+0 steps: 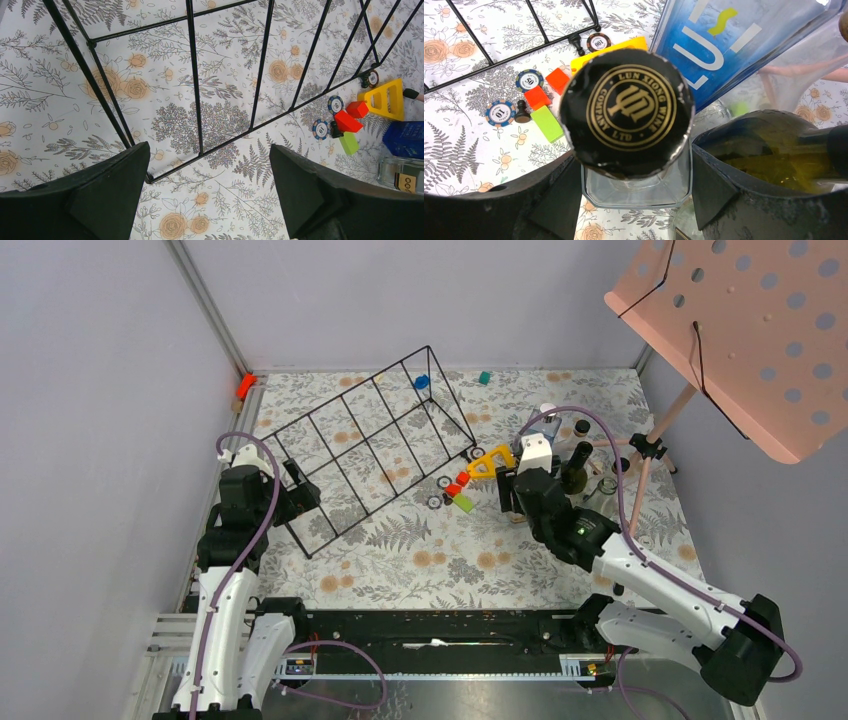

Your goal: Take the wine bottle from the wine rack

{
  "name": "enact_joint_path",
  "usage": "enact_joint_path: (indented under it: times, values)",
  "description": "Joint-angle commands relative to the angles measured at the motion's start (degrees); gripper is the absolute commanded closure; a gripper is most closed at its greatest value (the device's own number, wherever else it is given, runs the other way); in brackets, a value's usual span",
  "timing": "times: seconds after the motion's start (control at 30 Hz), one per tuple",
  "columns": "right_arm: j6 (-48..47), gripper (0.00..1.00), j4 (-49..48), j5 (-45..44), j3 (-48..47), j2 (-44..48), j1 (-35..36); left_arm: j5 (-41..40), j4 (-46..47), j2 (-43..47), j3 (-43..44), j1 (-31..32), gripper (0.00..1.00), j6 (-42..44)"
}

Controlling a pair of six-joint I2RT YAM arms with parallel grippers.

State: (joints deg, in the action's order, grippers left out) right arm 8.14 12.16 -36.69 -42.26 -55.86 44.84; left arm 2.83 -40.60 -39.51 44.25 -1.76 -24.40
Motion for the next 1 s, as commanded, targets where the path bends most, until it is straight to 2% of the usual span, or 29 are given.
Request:
enact_joint_path:
  times: [0.0, 0.1, 0.43, 0.97]
  values:
    - [-3.3, 0.28, -1.0, -3.0, -1.4, 2.2, -0.5, 0.9, 2.7, -0.2, 0.6, 0.0, 0.01, -0.1]
    - [-3.6, 0.21, -0.7, -2.7, -1.7, 2.5, -0.5, 1.0, 2.7, -0.3, 0.5, -0.1, 0.01, -0.1]
    - [-4.8, 0.11, 0.6, -2.6, -3.4, 3.4, -0.5, 1.2, 2.8, -0.5, 0.5, 0.0, 0.01, -0.1]
    - [-7.9, 0.09, 4.8, -1.6, -11.4, 7.9, -0.5, 1.0, 2.8, -1.0, 1.0, 0.0, 0.01, 0.0]
